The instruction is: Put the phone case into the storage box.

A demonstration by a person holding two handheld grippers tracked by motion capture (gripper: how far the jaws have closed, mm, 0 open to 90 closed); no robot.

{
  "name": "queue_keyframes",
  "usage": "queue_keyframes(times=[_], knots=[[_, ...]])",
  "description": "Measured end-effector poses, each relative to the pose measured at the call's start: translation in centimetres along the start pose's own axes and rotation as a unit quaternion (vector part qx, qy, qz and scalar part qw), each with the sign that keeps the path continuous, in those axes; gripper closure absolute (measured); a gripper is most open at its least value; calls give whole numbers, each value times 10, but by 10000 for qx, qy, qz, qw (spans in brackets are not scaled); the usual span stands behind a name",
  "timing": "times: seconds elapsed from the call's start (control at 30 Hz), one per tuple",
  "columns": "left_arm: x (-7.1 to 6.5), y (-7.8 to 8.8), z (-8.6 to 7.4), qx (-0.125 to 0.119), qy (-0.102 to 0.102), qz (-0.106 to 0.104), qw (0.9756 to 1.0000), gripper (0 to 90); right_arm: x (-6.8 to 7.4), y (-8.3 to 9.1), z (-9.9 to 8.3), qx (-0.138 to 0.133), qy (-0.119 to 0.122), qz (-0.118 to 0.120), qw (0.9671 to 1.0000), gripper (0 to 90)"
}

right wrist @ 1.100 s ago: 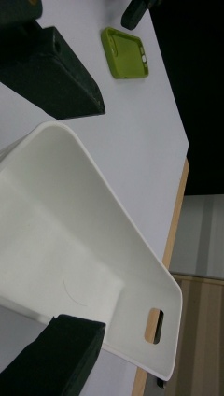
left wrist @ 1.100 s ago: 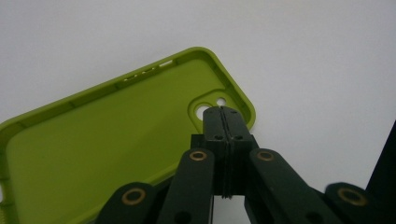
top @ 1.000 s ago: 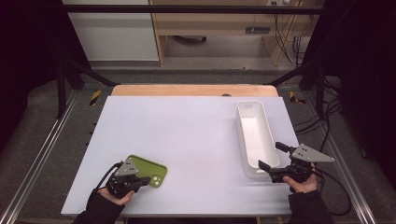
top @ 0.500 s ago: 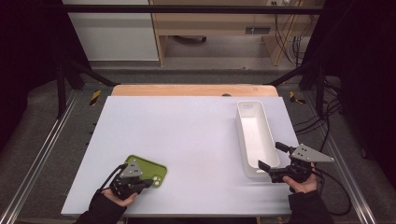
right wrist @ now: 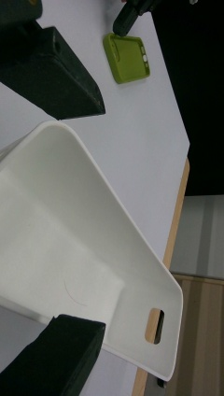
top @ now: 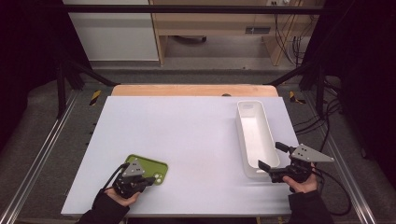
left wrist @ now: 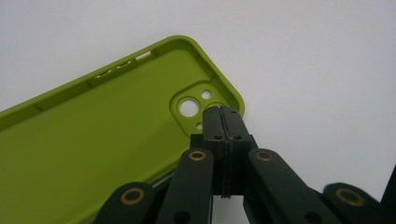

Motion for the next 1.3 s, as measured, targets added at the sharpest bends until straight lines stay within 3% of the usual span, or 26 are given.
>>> queue_keyframes(times=[1.3], knots=[[13, -22, 22, -148, 15, 368, 9992, 898, 0, -1, -1, 35, 12, 2, 10000, 5]])
Point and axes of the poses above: each handheld gripper's, and its own axes: y roughly backward along the jaws, z roughly out of its top, x roughly to its left, the point moved 9 cm from there along -y, roughly forward along the jaws, and after that the axes turned 8 degrees about -z, right-handed, at the moved point
